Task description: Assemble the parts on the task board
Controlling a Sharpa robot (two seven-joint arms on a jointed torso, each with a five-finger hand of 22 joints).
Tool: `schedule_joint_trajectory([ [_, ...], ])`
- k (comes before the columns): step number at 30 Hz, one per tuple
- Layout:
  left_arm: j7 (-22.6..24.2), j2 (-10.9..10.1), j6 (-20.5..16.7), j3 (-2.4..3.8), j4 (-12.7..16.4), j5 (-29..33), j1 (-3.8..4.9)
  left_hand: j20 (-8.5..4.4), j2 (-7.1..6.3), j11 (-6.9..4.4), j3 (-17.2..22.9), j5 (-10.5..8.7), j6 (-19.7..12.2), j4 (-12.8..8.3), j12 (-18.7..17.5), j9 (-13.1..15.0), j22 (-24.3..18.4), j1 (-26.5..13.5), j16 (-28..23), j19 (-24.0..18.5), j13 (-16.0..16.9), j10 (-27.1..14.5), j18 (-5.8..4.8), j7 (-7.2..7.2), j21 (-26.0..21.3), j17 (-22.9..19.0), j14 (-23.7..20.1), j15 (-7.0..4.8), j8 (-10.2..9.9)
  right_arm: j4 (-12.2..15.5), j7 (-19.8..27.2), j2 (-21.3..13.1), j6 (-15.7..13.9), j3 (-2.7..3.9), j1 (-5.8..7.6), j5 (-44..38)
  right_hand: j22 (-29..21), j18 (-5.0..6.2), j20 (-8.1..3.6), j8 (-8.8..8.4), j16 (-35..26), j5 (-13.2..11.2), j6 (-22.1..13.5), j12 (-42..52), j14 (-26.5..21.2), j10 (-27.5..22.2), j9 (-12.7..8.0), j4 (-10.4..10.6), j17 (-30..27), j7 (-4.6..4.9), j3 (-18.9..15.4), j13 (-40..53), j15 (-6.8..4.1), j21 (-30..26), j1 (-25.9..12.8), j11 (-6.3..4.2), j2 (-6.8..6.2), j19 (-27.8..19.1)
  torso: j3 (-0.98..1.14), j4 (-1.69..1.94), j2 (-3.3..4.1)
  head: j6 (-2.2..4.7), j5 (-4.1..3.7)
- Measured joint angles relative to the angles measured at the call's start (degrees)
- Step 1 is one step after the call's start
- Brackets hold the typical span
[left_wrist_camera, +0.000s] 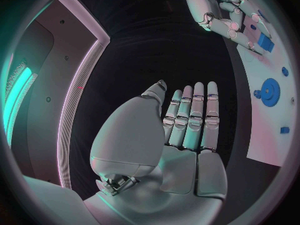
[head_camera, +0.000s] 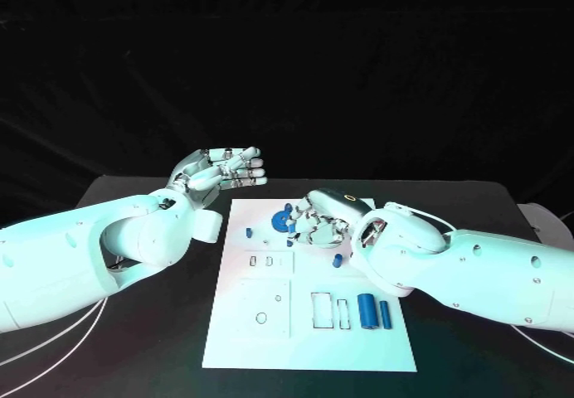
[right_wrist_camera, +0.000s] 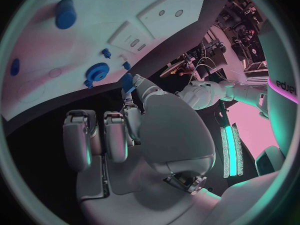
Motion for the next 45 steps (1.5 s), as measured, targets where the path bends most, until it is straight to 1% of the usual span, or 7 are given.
schedule_joint_trajectory([
  [6,-0.1,0.4,0.1,-0.04,-0.4,0.0,0.0,0.0,0.0,0.0,0.0,0.0,0.0,0.0,0.0,0.0,0.0,0.0,0.0,0.0,0.0,0.0,0.0,0.0,0.0,0.0,0.0,0.0,0.0,-1.8,-1.8,3.3,0.1,-0.6,-0.99,-2.1,0.0,0.0,-0.21,0.0,0.0,0.0,0.0,0.0,0.0,0.0,0.0,0.0,0.0,-0.01,0.0,0.0,0.0,0.0,-0.2,-0.02,-0.24,0.2,-0.03,0.1,-0.02,-0.39,0.38],
  [10,-0.2,0.6,0.1,-0.06,-0.5,0.0,0.0,0.0,0.0,0.0,0.0,0.0,0.0,0.0,0.0,0.0,0.0,0.0,0.0,0.0,0.0,0.0,0.01,0.0,0.0,0.0,0.0,0.0,0.0,-2.8,-3.0,5.2,0.3,-0.84,-2.14,-3.5,0.0,0.0,-0.21,0.0,0.0,-0.1,-0.1,0.0,0.0,0.0,0.0,0.0,0.0,-0.09,0.0,0.0,0.0,0.0,-0.3,-0.02,-0.31,0.2,-0.04,0.07,0.01,-0.54,0.55],
  [14,-0.2,0.8,0.1,-0.06,-0.5,0.0,0.0,0.0,0.0,0.0,0.0,0.0,0.0,0.0,0.0,0.0,0.0,0.0,0.0,0.0,0.0,0.0,0.01,0.0,0.0,0.0,0.0,0.0,0.0,-3.3,-3.8,6.3,0.7,-0.96,-3.15,-4.7,0.0,0.0,-0.2,0.0,0.0,-0.2,-0.1,0.0,-0.2,0.0,0.0,0.0,0.0,-0.09,0.0,0.0,-0.2,0.0,-0.3,-0.02,-0.31,0.2,-0.03,0.03,0.04,-0.74,0.67],
  [16,-0.3,0.8,0.2,-0.06,-0.5,0.0,0.0,0.0,0.0,0.0,0.0,0.0,0.0,0.0,0.0,0.0,0.0,0.0,0.0,0.0,0.0,0.0,0.0,0.0,0.0,0.0,0.0,0.0,0.0,-3.5,-4.1,6.7,1.0,-0.99,-3.51,-5.1,0.0,0.0,-0.2,0.01,0.0,-0.2,-0.1,0.0,-0.2,0.0,0.0,0.2,0.0,-0.09,-0.2,0.0,-0.2,0.0,-0.7,-0.02,-0.68,0.2,0.0,0.02,0.04,-0.83,0.68],
  [24,-0.4,0.8,0.2,-0.06,-0.5,0.0,0.0,0.0,0.0,0.0,0.0,0.0,0.0,0.0,0.0,0.0,0.0,0.0,0.0,0.0,0.0,0.0,0.0,0.0,0.0,0.0,0.0,0.0,0.0,-4.2,-5.2,7.3,2.5,-1.06,-4.66,-6.7,0.0,0.0,-0.2,0.01,0.0,-0.2,-0.1,0.0,-0.2,0.0,0.0,0.3,0.0,-0.1,-0.3,0.0,-0.2,0.0,-0.8,-0.02,-0.52,0.2,0.07,0.0,0.04,-1.3,0.81],
  [34,-0.4,0.8,0.2,-0.06,-0.5,0.0,0.0,0.0,0.0,0.0,0.0,0.0,0.0,0.0,0.0,0.0,0.0,0.0,0.0,0.0,0.0,0.0,0.0,0.0,0.0,0.0,0.0,0.0,0.0,-4.8,-6.1,7.7,3.9,-1.18,-5.14,-8.1,0.0,0.0,-0.2,0.38,0.0,-0.2,-0.1,0.0,-0.2,0.2,0.0,0.3,0.0,-0.11,-0.3,0.0,-0.2,0.0,-1.3,-0.22,-0.69,0.2,0.1,-0.01,0.06,-1.69,0.9],
  [45,-0.5,0.8,0.3,-0.07,-0.5,0.0,0.0,0.0,0.0,0.0,0.0,0.0,0.0,0.0,0.0,0.0,0.0,0.0,0.0,0.0,0.0,0.0,0.0,0.0,0.0,0.0,0.0,0.0,0.0,-5.4,-6.3,7.9,3.8,-1.09,-5.37,-9.3,0.0,0.01,-0.2,0.68,0.0,-0.4,-0.2,0.0,-0.2,0.2,0.1,0.3,0.0,-0.23,-0.3,0.0,-0.2,0.0,-1.6,-0.22,-0.99,0.2,0.14,0.0,0.05,-1.9,0.96],
])
